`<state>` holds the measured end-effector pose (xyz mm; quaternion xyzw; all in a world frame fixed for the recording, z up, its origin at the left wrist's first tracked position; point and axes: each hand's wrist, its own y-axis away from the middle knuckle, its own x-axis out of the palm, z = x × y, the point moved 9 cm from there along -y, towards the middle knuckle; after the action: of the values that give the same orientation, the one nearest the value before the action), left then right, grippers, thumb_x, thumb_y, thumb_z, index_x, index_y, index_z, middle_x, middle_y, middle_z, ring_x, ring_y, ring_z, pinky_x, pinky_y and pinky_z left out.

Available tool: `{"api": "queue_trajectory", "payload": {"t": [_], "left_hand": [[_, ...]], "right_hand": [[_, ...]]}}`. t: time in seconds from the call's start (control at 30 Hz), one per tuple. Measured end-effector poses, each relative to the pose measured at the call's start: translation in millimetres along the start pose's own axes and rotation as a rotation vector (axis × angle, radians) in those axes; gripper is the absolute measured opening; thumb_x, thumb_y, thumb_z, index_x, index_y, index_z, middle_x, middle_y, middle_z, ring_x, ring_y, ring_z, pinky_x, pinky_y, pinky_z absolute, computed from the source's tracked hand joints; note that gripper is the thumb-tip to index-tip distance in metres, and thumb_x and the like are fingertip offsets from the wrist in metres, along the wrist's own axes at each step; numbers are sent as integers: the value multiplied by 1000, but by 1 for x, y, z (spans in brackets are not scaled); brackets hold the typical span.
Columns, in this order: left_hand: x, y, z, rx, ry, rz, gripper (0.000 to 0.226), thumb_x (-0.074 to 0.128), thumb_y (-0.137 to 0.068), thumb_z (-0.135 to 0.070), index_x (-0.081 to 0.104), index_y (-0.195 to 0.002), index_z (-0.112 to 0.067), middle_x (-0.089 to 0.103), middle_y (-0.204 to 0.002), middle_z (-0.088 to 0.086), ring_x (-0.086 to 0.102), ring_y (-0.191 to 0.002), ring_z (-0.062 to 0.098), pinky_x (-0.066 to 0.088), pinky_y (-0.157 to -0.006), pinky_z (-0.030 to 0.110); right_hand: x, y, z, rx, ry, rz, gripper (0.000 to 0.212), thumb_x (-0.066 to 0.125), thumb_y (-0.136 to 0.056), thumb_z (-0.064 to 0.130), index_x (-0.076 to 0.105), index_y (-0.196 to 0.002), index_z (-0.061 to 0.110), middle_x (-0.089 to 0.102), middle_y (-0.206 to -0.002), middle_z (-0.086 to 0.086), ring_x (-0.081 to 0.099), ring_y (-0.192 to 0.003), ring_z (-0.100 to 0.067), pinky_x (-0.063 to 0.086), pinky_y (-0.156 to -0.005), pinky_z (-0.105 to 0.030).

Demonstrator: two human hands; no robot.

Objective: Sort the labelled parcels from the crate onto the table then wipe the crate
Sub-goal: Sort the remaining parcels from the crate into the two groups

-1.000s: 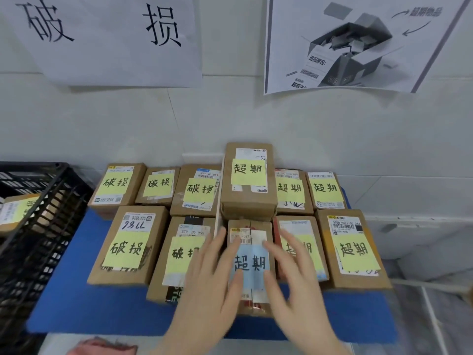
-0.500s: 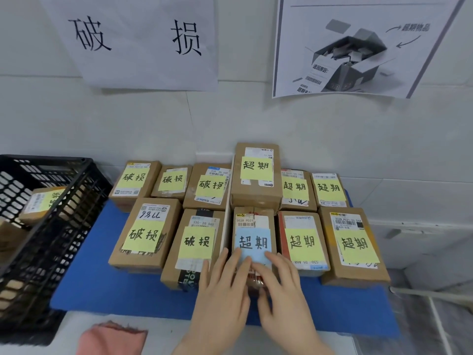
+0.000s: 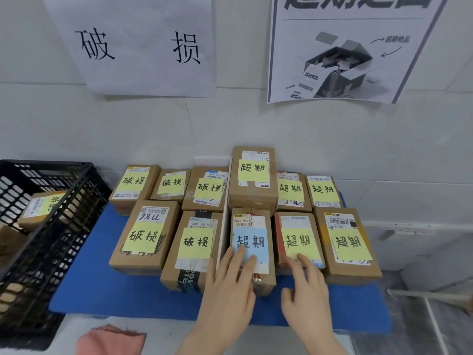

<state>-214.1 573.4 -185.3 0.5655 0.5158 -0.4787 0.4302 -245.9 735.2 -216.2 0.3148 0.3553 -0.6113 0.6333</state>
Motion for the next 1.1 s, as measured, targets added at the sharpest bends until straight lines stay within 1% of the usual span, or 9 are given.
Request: {"api": "queue_trajectory", "payload": {"t": [0.13,0.27,0.37,0.47,0.63,0.73,0.83,0.97,1.1], "left_hand": [[6,-3,-2,6,-3,28,49,38,-83,-37,51,-129,-28,52,-140,2,51,-129,25,49,-95,54],[6,-5,-3,-8,6,28,49,39,-83,-39,51,-130,-28,51,-142,2,51,-130,25,49,-95,56],[-7,-5,-1,-12,22,-21,49,37,-86,-39,50,-132,-29,50,-143,2,50,-131,24,48,-96,54],[-37,-4,13,-49,43,-117,51,36,-87,-38,47,-136,-29,49,-144,0,49,-131,23,48,-98,50],[-87,19,77,-134,107,-294,50,33,-92,-35,40,-141,-26,45,-147,2,45,-134,23,42,-103,53],[-102,47,126,-186,90,-324,51,30,-94,-35,36,-144,-26,44,-148,2,44,-135,24,39,-106,53],[-105,81,176,-199,35,-297,50,33,-91,-35,43,-138,-24,51,-141,4,52,-128,26,44,-100,56],[-106,128,250,-228,-41,-255,51,35,-90,-38,52,-134,-22,53,-141,5,54,-127,27,49,-95,54],[-113,164,311,-269,-56,-237,51,37,-88,-39,56,-132,-23,57,-136,4,57,-124,26,51,-93,53]], "right_hand": [[3,-4,-3,-17,31,23,63,63,-76,8,52,-134,30,43,-140,4,30,-130,-15,42,-104,-36],[-2,-4,4,1,-5,30,63,61,-79,7,49,-135,33,39,-143,6,28,-131,-13,38,-106,-36],[-19,-4,22,-44,-79,-24,64,63,-76,1,54,-130,32,43,-140,6,29,-127,-11,42,-102,-39],[-38,-10,55,-109,-110,-78,61,60,-78,-1,54,-130,31,40,-140,7,27,-129,-10,40,-101,-37],[-42,-15,137,-267,-163,-38,51,54,-89,9,49,-133,34,38,-138,16,31,-127,0,32,-103,-22],[-20,0,190,-362,-132,-21,47,54,-91,13,49,-133,34,39,-137,17,32,-129,-2,30,-105,-22],[18,24,241,-408,-76,6,46,54,-91,16,49,-133,34,38,-140,15,33,-130,-6,33,-106,-26],[73,55,308,-437,-41,37,44,55,-89,17,52,-130,29,42,-139,8,39,-127,-15,39,-106,-34],[121,73,358,-440,-15,142,44,50,-93,23,45,-135,36,34,-143,12,30,-134,-13,32,-109,-29]]}}
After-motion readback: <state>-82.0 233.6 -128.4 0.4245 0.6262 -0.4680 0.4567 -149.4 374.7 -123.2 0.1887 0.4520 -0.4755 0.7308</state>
